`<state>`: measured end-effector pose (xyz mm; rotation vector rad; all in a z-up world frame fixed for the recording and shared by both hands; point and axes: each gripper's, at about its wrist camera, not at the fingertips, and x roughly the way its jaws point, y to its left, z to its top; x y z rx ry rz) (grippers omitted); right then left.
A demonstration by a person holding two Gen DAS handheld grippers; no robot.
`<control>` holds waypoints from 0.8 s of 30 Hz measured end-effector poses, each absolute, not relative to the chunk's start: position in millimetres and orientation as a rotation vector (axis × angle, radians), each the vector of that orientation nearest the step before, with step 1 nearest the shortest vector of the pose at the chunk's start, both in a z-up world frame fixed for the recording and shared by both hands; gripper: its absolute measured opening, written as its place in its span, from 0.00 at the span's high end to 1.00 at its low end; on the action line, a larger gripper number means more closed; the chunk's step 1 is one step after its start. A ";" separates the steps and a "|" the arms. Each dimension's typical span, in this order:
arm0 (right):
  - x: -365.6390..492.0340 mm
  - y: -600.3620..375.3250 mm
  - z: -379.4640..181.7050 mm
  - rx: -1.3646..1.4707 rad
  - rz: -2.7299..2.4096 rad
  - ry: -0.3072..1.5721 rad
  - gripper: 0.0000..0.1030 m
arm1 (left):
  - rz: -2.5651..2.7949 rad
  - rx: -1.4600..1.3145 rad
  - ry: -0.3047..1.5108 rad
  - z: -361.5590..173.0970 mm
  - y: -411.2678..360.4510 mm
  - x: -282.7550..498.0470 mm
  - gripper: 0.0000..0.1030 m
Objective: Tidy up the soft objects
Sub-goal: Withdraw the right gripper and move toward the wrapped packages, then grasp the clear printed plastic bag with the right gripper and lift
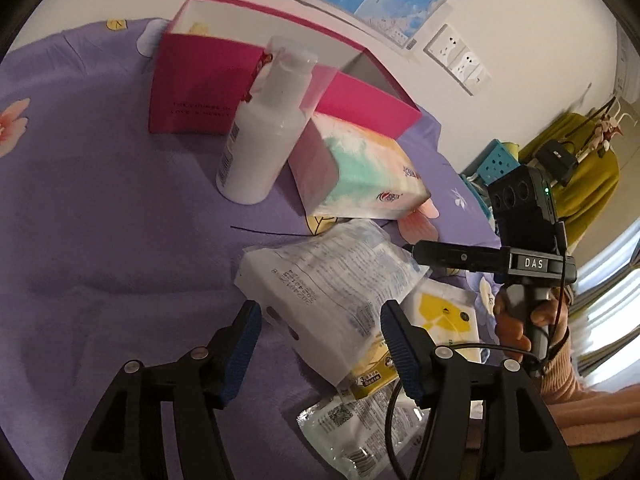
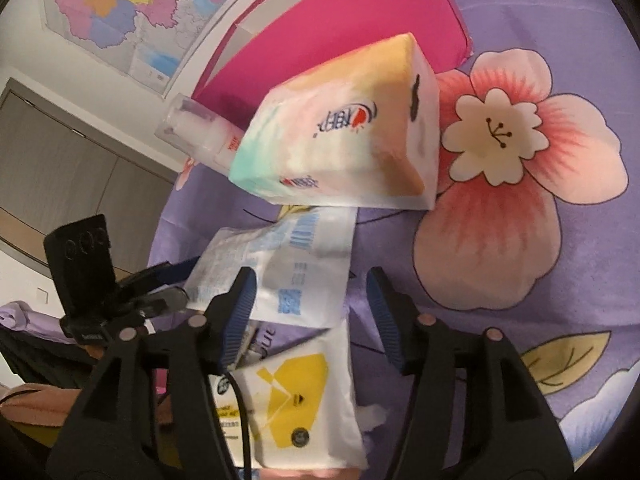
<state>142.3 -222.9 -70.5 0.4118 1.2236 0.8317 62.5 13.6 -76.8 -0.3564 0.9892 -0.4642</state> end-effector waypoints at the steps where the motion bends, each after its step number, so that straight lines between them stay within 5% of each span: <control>1: 142.4 -221.0 -70.0 0.414 0.838 1.223 0.42 | -0.470 -0.363 0.990 -77.6 13.2 62.6 0.39; 8: 141.4 -208.6 -73.5 0.421 0.881 1.216 0.44 | -0.486 -0.342 0.996 -77.2 3.8 64.1 0.51; 17: 132.2 -218.3 -72.5 0.424 0.883 1.199 0.74 | -0.496 -0.317 0.993 -73.8 0.1 63.3 0.61; 24: 118.1 -224.8 -60.9 0.407 0.892 1.137 0.77 | -0.513 -0.283 0.972 -67.8 -7.5 57.7 0.63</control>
